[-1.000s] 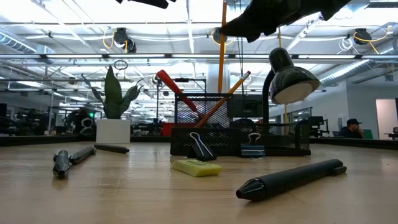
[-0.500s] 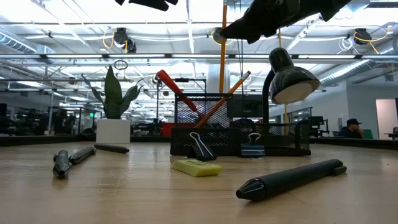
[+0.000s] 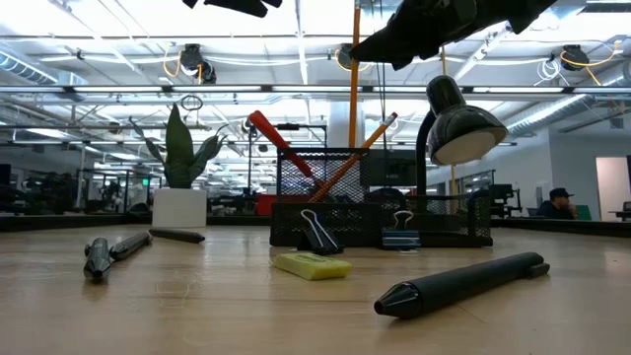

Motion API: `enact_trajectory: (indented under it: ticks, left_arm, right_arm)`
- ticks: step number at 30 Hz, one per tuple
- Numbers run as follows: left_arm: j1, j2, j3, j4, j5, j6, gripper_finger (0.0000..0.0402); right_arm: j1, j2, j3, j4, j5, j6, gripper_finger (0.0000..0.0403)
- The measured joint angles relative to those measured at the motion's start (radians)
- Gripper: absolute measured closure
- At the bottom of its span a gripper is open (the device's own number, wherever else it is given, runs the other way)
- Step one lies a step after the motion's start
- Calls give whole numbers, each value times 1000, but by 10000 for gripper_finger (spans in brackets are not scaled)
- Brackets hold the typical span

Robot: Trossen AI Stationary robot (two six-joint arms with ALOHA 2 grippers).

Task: Pick and place office supplies into organizer
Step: Put the yellow pencil into the black desk organizer

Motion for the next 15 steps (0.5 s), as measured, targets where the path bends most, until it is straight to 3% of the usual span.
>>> enact_trajectory:
  ticks: [15]
  left_arm:
    - [0, 0, 0, 1, 1, -15, 220]
  right_arm:
    - [0, 36, -1, 10, 0, -2, 392]
